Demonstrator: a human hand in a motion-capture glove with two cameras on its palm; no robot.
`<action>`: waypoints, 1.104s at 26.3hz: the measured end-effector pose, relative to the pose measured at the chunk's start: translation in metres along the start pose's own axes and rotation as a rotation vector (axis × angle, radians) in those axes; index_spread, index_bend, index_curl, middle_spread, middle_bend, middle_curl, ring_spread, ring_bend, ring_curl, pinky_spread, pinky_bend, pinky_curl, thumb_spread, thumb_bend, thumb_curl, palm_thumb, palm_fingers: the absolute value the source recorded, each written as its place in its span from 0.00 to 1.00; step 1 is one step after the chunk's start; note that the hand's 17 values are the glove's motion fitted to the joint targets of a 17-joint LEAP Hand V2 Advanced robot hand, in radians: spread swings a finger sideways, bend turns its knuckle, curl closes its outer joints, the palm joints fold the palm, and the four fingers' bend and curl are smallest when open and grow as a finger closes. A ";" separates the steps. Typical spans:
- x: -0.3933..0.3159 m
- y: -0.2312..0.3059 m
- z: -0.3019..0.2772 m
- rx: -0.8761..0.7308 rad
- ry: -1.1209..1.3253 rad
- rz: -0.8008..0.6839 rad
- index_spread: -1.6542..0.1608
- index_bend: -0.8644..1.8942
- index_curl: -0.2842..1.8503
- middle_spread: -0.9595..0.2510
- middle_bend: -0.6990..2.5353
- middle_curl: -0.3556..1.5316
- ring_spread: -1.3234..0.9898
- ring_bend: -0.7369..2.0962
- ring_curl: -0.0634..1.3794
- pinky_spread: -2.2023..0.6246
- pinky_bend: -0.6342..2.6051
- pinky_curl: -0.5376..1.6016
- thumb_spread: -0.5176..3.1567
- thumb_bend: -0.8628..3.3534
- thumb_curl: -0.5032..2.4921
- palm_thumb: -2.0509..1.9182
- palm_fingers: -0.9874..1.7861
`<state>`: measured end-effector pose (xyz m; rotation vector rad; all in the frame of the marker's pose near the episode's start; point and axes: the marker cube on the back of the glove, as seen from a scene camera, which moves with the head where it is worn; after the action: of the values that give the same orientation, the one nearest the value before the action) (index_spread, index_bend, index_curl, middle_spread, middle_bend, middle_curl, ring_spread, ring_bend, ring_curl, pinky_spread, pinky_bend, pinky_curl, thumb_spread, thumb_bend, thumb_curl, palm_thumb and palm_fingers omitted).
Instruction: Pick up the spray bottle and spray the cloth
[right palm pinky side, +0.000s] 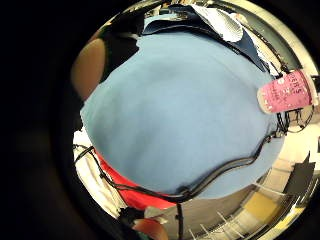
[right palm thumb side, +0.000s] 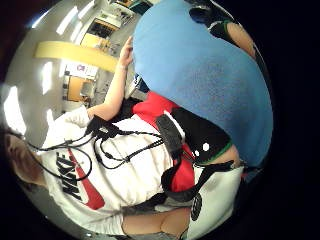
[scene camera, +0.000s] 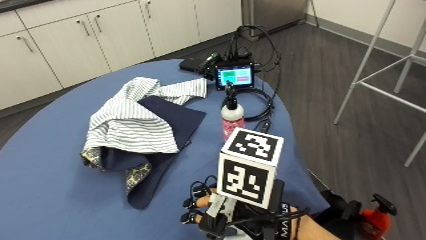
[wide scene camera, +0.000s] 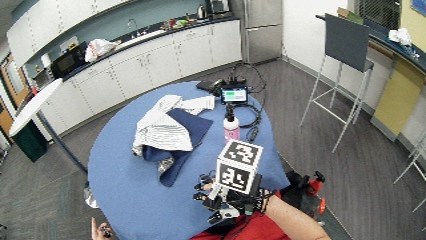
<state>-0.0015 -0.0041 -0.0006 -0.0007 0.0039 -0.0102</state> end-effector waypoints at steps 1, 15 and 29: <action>-0.001 -0.001 0.000 0.000 0.001 -0.003 0.81 0.43 0.18 0.78 0.30 0.23 0.58 0.34 0.07 0.82 0.29 0.28 0.25 0.26 0.19 0.61 0.58; -0.012 -0.022 0.000 -0.018 0.015 -0.059 0.74 0.42 0.26 0.77 0.30 0.30 0.60 0.32 0.14 0.85 0.27 0.34 0.41 0.26 0.21 0.64 0.56; -0.003 -0.020 -0.002 0.001 0.009 -0.031 0.72 0.40 0.28 0.77 0.29 0.33 0.60 0.32 0.16 0.86 0.26 0.37 0.45 0.24 0.23 0.65 0.56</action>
<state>-0.0044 -0.0245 -0.0029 0.0000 0.0127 -0.0415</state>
